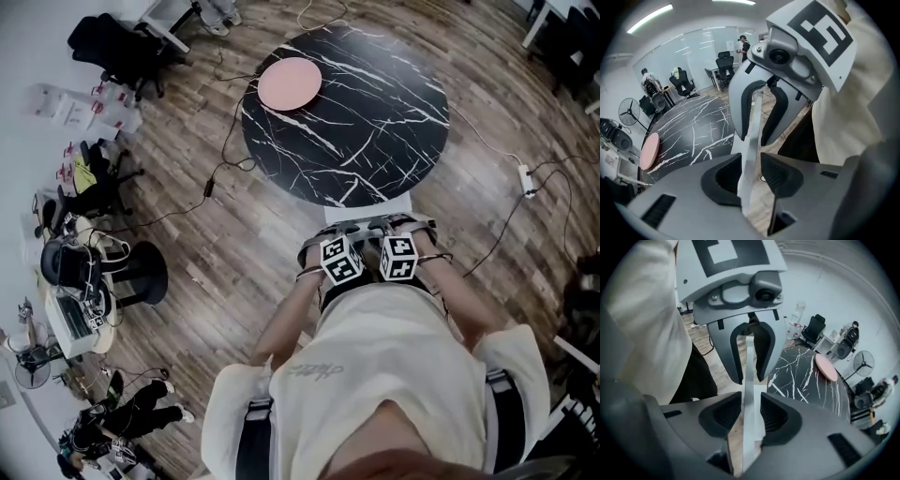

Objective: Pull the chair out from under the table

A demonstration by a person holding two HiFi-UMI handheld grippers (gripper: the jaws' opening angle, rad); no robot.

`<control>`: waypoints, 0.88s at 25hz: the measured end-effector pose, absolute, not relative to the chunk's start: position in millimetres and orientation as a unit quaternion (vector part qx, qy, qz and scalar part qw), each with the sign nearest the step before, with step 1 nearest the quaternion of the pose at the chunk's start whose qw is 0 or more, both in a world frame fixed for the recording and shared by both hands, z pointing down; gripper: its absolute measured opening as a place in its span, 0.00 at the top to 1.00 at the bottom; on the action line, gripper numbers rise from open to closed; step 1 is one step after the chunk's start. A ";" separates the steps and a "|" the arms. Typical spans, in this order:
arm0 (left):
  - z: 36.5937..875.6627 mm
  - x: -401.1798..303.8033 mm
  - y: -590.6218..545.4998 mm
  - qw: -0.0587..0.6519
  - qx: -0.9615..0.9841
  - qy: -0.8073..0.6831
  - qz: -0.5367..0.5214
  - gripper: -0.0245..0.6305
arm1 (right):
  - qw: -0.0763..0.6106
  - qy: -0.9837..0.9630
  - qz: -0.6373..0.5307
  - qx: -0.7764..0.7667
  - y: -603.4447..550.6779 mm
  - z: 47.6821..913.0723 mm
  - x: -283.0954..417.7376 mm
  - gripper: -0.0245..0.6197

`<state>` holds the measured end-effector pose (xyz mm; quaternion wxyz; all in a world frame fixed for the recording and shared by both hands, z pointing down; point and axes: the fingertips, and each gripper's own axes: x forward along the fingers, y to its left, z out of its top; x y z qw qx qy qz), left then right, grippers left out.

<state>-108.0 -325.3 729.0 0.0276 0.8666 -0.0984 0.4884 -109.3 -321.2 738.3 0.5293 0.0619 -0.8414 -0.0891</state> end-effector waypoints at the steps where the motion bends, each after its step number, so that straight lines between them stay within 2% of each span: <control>1: 735.4 -108.4 -324.1 0.024 0.862 -0.090 0.498 0.75 | 0.538 -0.836 -0.094 0.057 -320.7 744.1 -110.4 0.75; 11: 774.0 -98.7 -329.5 -0.031 0.822 -0.017 0.569 0.75 | 0.588 -0.800 -0.118 0.011 -323.3 778.4 -114.6 0.75; 22: 806.2 -94.1 -325.5 -0.036 0.809 0.020 0.587 0.77 | 0.601 -0.792 -0.108 -0.018 -325.0 804.6 -110.1 0.76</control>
